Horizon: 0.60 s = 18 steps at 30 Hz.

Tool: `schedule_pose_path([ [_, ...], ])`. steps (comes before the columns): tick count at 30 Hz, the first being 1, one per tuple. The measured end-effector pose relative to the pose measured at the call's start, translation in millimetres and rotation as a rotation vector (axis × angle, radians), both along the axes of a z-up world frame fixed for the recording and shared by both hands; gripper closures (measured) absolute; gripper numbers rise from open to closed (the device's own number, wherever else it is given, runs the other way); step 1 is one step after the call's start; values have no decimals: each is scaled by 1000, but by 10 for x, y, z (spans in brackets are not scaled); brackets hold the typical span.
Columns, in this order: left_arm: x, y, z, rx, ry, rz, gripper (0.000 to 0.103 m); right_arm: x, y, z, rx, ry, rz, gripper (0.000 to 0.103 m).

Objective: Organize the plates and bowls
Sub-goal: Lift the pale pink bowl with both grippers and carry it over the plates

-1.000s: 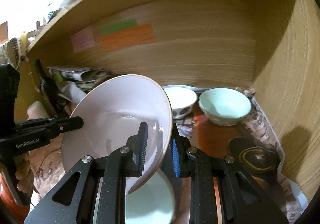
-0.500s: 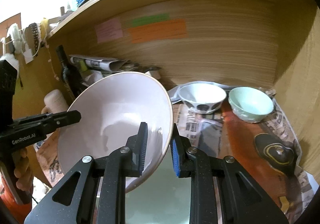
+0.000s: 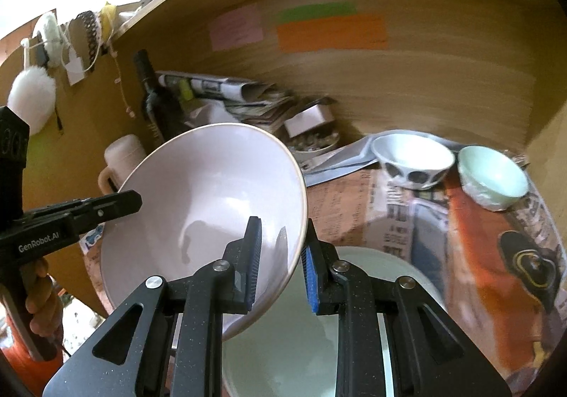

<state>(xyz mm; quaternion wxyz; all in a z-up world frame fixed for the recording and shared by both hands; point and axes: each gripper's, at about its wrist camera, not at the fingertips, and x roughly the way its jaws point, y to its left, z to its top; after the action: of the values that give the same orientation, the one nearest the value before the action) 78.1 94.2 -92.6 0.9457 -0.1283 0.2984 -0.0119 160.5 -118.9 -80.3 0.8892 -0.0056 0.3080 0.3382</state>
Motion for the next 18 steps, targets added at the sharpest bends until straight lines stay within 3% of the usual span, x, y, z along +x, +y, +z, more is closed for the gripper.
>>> schedule_pose_path([
  [18, -269, 419, -406, -22, 78, 72, 93, -56, 513, -340, -50, 119, 108, 83],
])
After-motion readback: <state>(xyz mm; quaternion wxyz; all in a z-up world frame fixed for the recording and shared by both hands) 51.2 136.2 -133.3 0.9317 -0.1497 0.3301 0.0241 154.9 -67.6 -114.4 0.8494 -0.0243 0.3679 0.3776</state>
